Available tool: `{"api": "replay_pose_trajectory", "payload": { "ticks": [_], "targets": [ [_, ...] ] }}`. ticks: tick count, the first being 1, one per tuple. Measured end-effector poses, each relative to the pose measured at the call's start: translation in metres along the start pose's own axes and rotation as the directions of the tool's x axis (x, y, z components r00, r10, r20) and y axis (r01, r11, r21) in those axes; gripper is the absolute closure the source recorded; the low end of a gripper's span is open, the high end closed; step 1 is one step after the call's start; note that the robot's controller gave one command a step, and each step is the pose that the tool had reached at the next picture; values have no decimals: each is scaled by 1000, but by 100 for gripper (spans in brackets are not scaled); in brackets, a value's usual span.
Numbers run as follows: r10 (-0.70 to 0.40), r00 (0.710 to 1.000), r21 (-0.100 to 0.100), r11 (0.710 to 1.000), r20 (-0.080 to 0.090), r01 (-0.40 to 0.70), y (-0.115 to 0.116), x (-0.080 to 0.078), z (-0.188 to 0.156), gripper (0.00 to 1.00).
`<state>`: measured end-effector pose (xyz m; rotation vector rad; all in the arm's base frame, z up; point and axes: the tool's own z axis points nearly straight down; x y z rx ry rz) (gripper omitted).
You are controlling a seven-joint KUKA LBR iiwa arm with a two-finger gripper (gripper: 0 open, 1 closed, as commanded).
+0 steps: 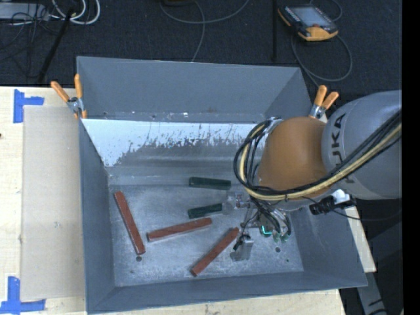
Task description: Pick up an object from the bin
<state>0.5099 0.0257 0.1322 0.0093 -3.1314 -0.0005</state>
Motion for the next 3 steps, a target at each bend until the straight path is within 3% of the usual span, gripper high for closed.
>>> {"api": "replay_pose_trajectory", "payload": {
  "ticks": [1, 2, 3],
  "targets": [
    [-73, 997, 1, 997, 9, 73, 28, 24, 65, 0],
    [-169, 986, 2, 986, 11, 169, 37, 6, 63, 0],
    [-166, 986, 2, 986, 9, 166, 37, 7, 63, 100]
  ]
}}
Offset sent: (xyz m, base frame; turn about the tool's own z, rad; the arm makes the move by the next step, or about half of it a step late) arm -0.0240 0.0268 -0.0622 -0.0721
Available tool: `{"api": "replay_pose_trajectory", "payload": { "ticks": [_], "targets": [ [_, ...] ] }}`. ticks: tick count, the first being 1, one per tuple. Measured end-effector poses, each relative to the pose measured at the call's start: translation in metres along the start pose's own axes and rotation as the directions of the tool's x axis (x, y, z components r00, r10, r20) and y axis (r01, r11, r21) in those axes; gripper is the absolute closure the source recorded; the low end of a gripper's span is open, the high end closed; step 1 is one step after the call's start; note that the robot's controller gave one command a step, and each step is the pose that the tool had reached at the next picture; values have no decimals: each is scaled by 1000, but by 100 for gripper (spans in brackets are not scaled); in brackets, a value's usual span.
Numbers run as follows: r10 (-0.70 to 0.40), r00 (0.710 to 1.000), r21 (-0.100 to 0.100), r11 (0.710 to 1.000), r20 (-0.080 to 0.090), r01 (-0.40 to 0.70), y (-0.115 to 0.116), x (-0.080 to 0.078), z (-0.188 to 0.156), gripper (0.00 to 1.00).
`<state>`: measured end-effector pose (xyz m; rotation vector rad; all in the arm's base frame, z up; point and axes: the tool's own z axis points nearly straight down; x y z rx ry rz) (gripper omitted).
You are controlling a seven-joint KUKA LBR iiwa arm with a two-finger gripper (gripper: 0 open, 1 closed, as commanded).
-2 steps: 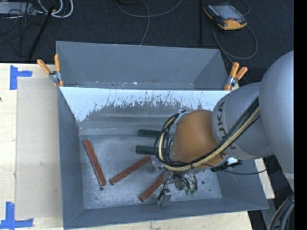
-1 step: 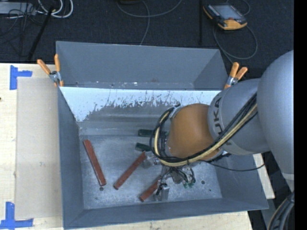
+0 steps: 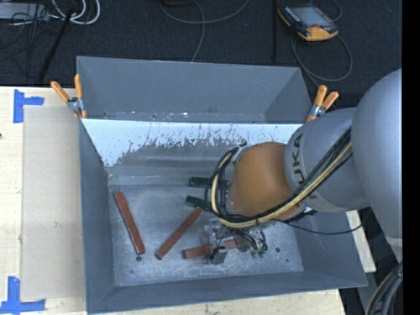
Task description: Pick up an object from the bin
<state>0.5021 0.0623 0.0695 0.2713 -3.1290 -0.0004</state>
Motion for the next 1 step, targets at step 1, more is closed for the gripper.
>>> {"api": "replay_pose_trajectory", "payload": {
  "ticks": [1],
  "targets": [
    [19, 1000, 1, 1000, 10, -19, -12, -2, -155, 100]
  ]
}}
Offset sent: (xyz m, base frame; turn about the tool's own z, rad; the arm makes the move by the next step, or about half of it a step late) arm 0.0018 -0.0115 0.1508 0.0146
